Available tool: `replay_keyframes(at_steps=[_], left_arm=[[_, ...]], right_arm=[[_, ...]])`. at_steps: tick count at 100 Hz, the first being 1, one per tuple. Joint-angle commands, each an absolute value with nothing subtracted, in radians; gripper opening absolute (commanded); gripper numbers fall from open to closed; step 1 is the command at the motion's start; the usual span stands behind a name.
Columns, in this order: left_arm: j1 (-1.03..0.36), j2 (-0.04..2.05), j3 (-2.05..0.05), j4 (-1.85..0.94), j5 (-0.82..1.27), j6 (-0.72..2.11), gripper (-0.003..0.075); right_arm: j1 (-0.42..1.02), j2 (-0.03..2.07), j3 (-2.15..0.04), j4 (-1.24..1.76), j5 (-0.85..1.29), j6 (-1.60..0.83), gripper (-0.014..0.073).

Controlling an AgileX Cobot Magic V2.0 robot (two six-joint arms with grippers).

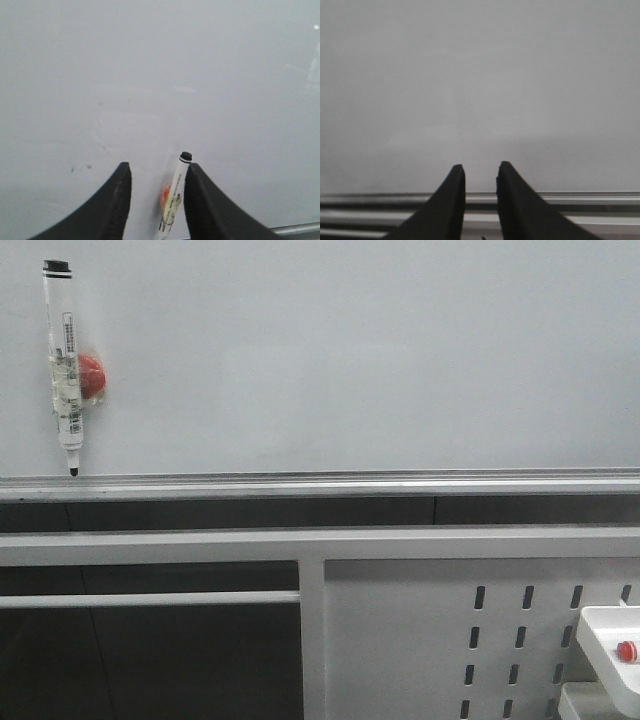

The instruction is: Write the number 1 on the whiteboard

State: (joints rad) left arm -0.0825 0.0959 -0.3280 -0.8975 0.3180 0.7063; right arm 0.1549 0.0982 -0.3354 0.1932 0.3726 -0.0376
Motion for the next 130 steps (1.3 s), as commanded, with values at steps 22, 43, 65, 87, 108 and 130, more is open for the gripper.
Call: replay_keyframes(at_steps=[22, 43, 65, 87, 108, 130], left_arm=[[-0.112, 0.51, -0.5, -0.811, 0.321, 0.858, 0.0283], [-0.22, 0.677, -0.496, -0.792, 0.236, 0.858, 0.0283], [-0.359, 0.735, -0.367, -0.953, -0.079, 0.858, 0.0283], [-0.536, 0.738, -0.314, -0.954, -0.143, 0.856, 0.0283], [-0.681, 0.828, -0.324, -0.991, -0.313, 0.847, 0.0286], [-0.754, 0.965, -0.324, -0.979, -0.463, 0.754, 0.0286]], right_arm=[[0.16, 0.379, -0.517, 0.175, 0.432, -0.211, 0.0289], [0.16, 0.415, -0.517, 0.215, 0.403, -0.211, 0.0289], [0.196, 0.415, -0.509, 0.215, 0.405, -0.222, 0.0289], [0.226, 0.415, -0.509, 0.215, 0.388, -0.225, 0.031], [0.226, 0.415, -0.509, 0.215, 0.362, -0.225, 0.0381], [0.226, 0.415, -0.509, 0.215, 0.364, -0.225, 0.0381]])
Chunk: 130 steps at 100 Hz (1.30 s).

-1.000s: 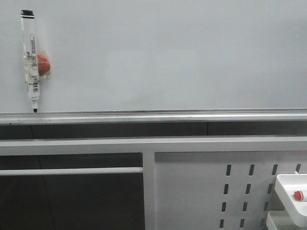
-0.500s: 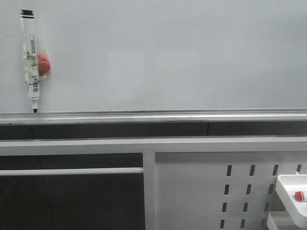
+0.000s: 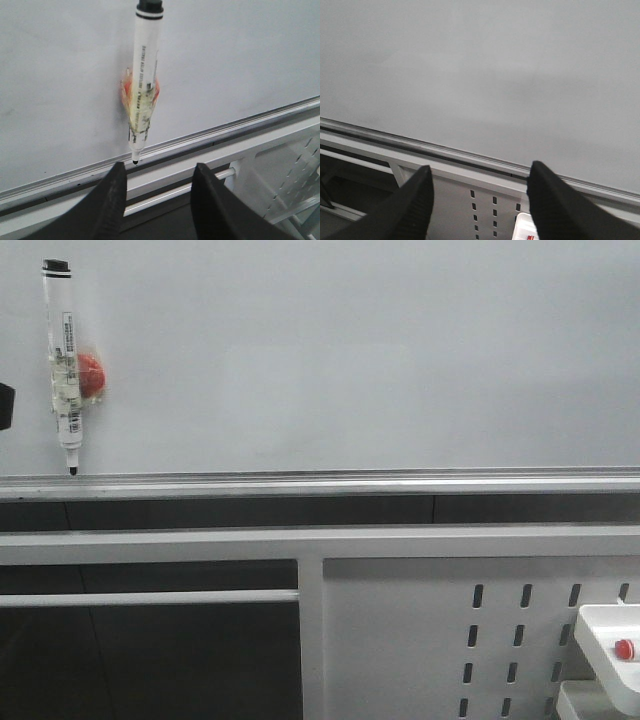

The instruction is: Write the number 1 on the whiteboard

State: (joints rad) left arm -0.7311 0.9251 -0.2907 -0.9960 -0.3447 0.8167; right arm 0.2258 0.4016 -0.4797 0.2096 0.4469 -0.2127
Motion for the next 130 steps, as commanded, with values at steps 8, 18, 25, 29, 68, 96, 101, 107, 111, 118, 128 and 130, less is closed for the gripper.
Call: replay_keyframes(at_steps=[8, 18, 25, 29, 68, 96, 101, 107, 111, 118, 128, 130], left_arm=[[-0.756, 1.006, -0.333, -0.923, -0.499, 0.666, 0.0286], [-0.756, 1.056, -0.362, -0.841, -0.511, 0.607, 0.0286], [-0.756, 1.09, -0.39, -0.834, -0.513, 0.599, 0.0286], [-0.756, 1.111, -0.404, -0.834, -0.525, 0.595, 0.0286], [-0.754, 1.237, -0.481, -0.836, -0.559, 0.585, 0.0285], [-0.75, 1.266, -0.501, -0.899, -0.564, 0.585, 0.0285], [-0.75, 1.266, -0.501, -0.899, -0.564, 0.585, 0.0285], [-0.75, 1.266, -0.501, -0.899, -0.569, 0.585, 0.0285], [-0.75, 1.266, -0.501, -0.899, -0.577, 0.585, 0.0285], [-0.75, 1.266, -0.501, -0.899, -0.597, 0.585, 0.0285], [-0.75, 1.266, -0.501, -0.899, -0.601, 0.585, 0.0284], [-0.75, 1.266, -0.501, -0.899, -0.601, 0.585, 0.0284]], right_arm=[[0.226, 0.415, -0.509, 0.215, 0.364, -0.225, 0.0381], [0.226, 0.415, -0.509, 0.215, 0.364, -0.225, 0.0381], [0.226, 0.415, -0.509, 0.215, 0.364, -0.225, 0.0381], [0.226, 0.415, -0.509, 0.215, 0.364, -0.225, 0.0381], [0.226, 0.415, -0.509, 0.218, 0.367, -0.225, 0.0381], [0.226, 0.415, -0.509, 0.218, 0.367, -0.225, 0.0381], [0.226, 0.415, -0.509, 0.218, 0.367, -0.225, 0.0381], [0.226, 0.415, -0.509, 0.219, 0.369, -0.225, 0.0381], [0.226, 0.415, -0.508, 0.219, 0.369, -0.225, 0.0381], [0.226, 0.415, -0.508, 0.219, 0.369, -0.225, 0.0381], [0.226, 0.415, -0.508, 0.221, 0.369, -0.225, 0.0381], [0.226, 0.415, -0.508, 0.221, 0.369, -0.225, 0.0381]])
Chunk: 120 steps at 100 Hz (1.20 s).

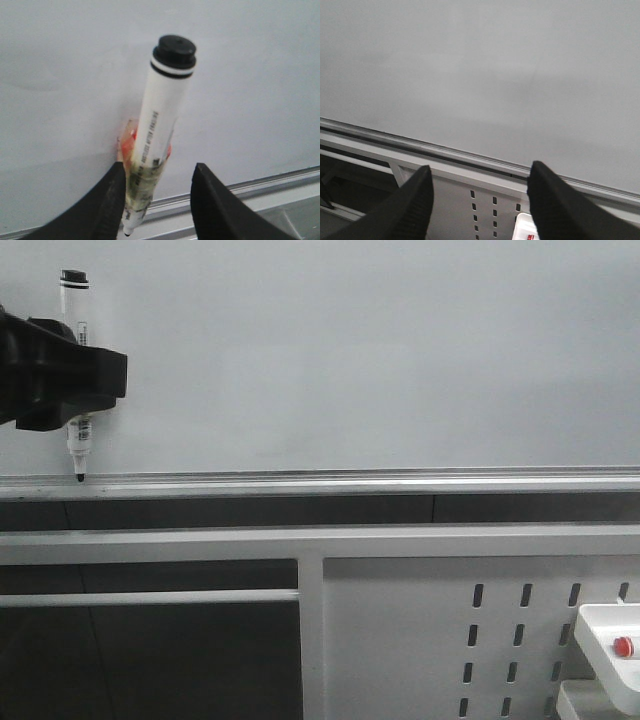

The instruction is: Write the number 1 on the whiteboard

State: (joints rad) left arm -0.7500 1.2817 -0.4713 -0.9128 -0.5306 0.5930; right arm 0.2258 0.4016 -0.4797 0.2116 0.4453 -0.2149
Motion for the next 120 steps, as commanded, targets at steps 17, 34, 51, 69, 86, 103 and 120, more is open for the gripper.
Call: replay_keyframes(at_steps=[17, 34, 51, 69, 86, 103, 120], left_arm=[[-0.749, 1.287, -0.501, -0.899, -0.601, 0.589, 0.0284], [-0.749, 1.318, -0.501, -0.901, -0.583, 0.593, 0.0284], [-0.749, 1.338, -0.501, -0.901, -0.594, 0.593, 0.0264], [-0.749, 1.34, -0.501, -0.901, -0.596, 0.593, 0.0074], [-0.749, 1.34, -0.501, -0.877, -0.602, 0.593, -0.002], [-0.749, 1.307, -0.503, -0.806, -0.555, 0.593, -0.002], [-0.771, 1.196, -0.503, -0.597, -0.358, 0.593, -0.002]], right_arm=[[0.226, 0.415, -0.508, 0.221, 0.369, -0.225, 0.0381], [0.226, 0.415, -0.508, 0.228, 0.369, -0.225, 0.0381], [0.226, 0.415, -0.508, 0.245, 0.371, -0.225, 0.038], [0.226, 0.415, -0.508, 0.255, 0.373, -0.225, 0.038], [0.228, 0.415, -0.51, 0.267, 0.384, -0.225, 0.038], [0.228, 0.415, -0.545, 0.392, 0.452, -0.388, 0.038], [0.268, 0.427, -0.603, 0.865, 0.624, -0.878, 0.0379]])
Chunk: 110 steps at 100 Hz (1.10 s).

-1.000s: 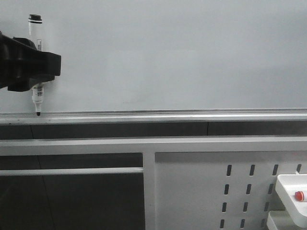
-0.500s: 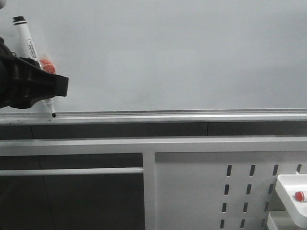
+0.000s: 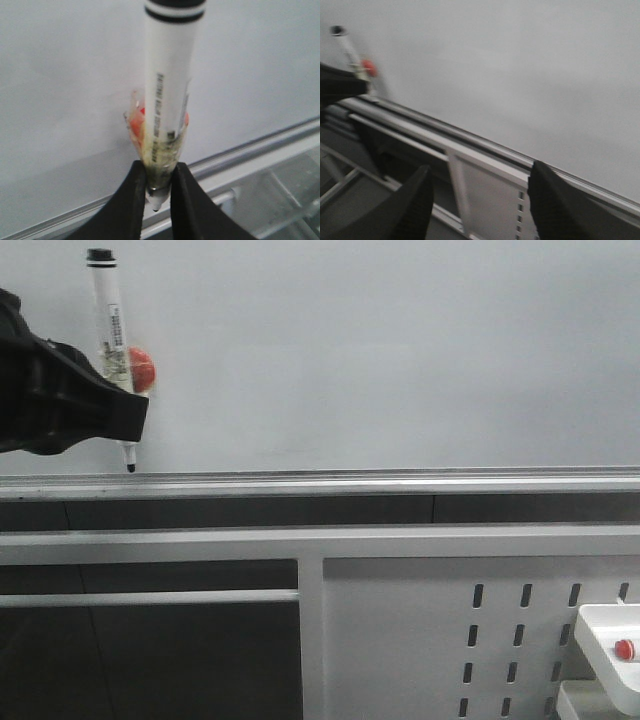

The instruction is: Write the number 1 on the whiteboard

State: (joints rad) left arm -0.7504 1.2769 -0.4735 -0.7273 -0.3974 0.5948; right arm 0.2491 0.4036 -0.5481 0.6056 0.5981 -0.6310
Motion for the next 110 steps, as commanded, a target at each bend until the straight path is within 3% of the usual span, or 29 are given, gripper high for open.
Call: replay_keyframes(at_steps=[1, 14, 32, 43, 82, 110], left_arm=[[-0.777, 1.191, -0.503, -0.588, -0.345, 0.593, -0.002], [-0.855, 1.092, -0.515, -0.453, -0.211, 0.593, -0.002], [-0.971, 1.028, -0.602, -0.329, 0.024, 0.593, -0.002], [-1.015, 1.028, -0.667, -0.284, 0.121, 0.593, -0.002], [-1.024, 1.028, -0.708, -0.257, 0.191, 0.593, -0.002], [-1.024, 1.028, -0.708, -0.254, 0.213, 0.593, -0.002]], right_arm=[[0.27, 0.431, -0.606, 0.906, 0.637, -0.911, 0.0379], [0.289, 0.486, -0.61, 1.132, 0.687, -1.133, 0.0379], [0.296, 0.605, -0.638, 1.167, 0.792, -1.262, 0.0379], [0.373, 0.676, -0.68, 1.172, 0.754, -1.291, 0.0379], [0.648, 0.879, -0.75, 1.189, 0.525, -1.307, 0.0379], [0.699, 0.926, -0.75, 1.224, 0.475, -1.307, 0.0379]])
